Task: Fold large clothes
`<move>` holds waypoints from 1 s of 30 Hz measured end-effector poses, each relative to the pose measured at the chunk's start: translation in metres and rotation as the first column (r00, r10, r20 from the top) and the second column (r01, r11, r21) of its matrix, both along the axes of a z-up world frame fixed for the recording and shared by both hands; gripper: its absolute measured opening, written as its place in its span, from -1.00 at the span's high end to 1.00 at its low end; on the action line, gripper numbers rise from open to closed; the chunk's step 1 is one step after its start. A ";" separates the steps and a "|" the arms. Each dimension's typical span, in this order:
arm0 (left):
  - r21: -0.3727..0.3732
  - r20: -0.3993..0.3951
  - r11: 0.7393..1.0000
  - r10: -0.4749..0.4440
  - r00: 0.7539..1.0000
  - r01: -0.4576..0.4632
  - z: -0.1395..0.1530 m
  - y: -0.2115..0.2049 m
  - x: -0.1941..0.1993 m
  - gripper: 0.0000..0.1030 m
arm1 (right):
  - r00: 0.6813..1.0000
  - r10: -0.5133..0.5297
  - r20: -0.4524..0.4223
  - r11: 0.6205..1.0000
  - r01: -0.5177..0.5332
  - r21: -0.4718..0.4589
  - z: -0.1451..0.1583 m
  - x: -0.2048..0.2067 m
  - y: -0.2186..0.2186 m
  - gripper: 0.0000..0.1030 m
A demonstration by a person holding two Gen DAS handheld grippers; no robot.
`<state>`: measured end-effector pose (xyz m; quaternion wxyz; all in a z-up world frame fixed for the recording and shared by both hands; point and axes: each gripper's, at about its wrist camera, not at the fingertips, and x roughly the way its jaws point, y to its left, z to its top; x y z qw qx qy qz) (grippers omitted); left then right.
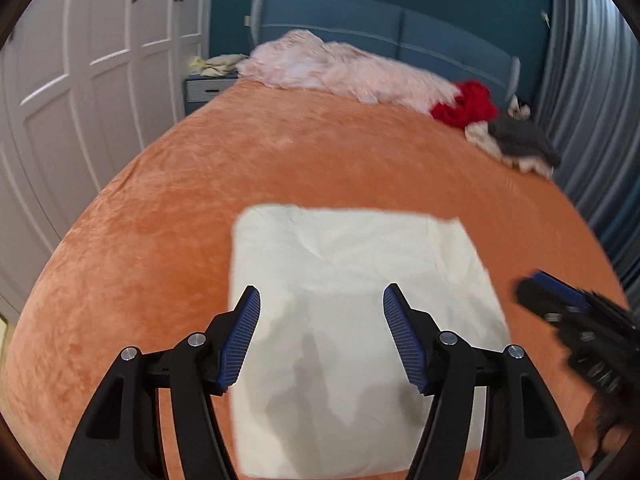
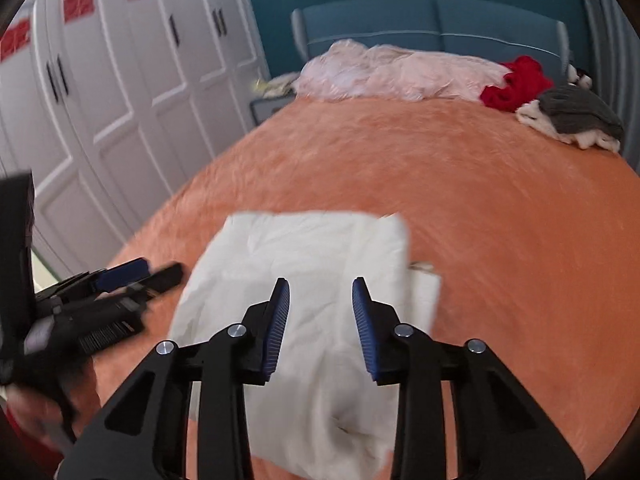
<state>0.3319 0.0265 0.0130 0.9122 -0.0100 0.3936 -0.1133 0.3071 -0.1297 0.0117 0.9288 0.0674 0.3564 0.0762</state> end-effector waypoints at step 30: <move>0.113 0.076 0.992 0.047 0.996 -0.056 -0.130 -0.044 0.073 -0.27 | 0.989 -0.129 -0.072 0.992 0.130 -0.001 -0.142 0.055 -0.004 0.49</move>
